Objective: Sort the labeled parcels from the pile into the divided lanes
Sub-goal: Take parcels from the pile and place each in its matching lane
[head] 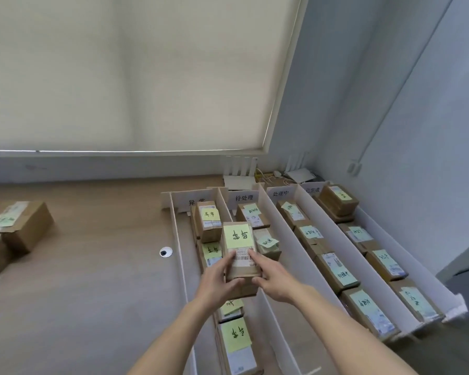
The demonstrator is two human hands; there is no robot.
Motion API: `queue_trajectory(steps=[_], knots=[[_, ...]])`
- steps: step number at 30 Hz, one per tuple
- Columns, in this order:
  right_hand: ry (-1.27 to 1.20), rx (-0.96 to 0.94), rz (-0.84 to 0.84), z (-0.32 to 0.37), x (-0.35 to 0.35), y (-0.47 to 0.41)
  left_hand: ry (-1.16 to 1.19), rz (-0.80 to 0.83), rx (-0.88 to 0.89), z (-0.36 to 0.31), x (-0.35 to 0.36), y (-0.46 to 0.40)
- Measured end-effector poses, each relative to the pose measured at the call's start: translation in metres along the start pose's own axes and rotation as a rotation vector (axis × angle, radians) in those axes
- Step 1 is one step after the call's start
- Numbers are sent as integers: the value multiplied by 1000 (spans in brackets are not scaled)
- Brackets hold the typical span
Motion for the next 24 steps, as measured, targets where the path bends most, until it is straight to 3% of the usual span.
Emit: queue_trajectory(steps=[24], knots=[[-52,-142,238,-49,60,-183,-76,-63,-294,137,9,-98]])
Point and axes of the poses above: each hand's wrist, its own y-axis away from the middle knuckle, its own x-axis out of the palm, z = x × y, the point moved 10 cm from there along -y, towards the middle knuckle, and after that the axes turned 6 degrees about z, right-handed, at the moved point
